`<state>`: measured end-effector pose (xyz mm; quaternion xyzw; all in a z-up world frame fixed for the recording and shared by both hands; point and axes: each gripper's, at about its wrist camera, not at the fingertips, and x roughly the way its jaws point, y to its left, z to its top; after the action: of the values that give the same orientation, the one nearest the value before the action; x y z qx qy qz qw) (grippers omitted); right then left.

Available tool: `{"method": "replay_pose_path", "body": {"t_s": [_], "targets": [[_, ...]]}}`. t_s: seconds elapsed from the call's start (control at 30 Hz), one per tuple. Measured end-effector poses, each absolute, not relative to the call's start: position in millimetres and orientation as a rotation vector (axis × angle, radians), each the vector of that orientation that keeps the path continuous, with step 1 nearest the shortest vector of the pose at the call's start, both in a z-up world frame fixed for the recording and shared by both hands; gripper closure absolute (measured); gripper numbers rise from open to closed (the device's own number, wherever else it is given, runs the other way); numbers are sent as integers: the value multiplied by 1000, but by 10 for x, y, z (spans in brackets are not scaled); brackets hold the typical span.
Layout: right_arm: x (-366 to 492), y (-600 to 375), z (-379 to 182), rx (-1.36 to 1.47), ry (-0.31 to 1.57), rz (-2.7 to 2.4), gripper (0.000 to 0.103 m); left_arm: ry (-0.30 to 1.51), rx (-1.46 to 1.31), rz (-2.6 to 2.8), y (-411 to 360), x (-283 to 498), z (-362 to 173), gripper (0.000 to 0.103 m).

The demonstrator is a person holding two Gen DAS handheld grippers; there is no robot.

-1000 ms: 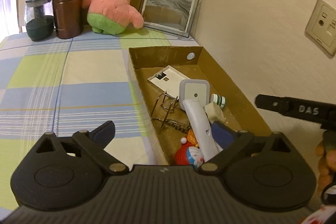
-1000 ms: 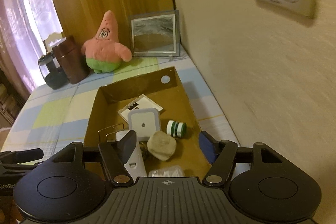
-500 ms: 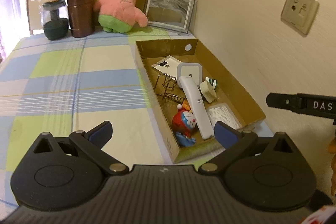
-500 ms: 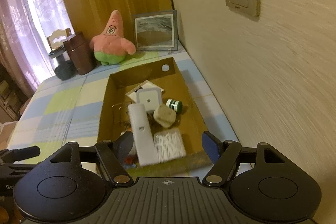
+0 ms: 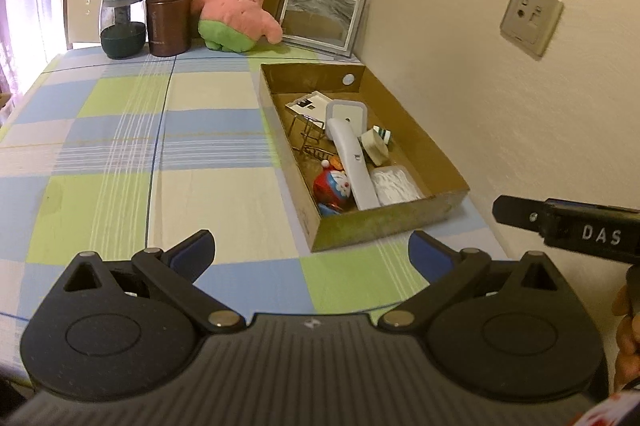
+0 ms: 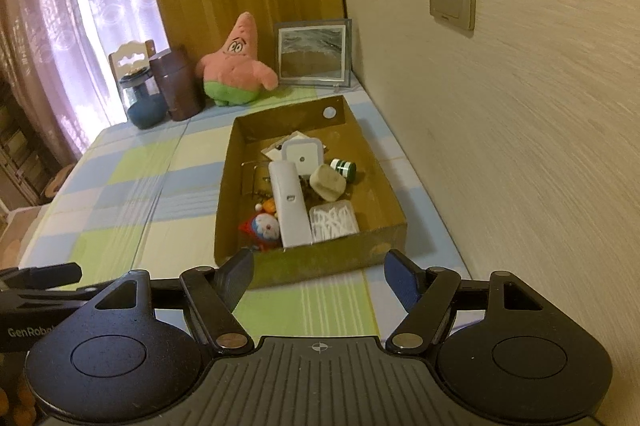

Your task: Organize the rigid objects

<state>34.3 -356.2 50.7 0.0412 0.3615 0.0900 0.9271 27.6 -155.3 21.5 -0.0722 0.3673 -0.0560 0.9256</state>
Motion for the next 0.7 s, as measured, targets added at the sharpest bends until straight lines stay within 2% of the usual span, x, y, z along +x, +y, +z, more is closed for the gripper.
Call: {"method": "replay_pose_path", "body": {"t_s": [0.7], "targets": [[-99,-3341,382,12,817,274,34,783,-148,-61,-1408,-234,173,1]]}}
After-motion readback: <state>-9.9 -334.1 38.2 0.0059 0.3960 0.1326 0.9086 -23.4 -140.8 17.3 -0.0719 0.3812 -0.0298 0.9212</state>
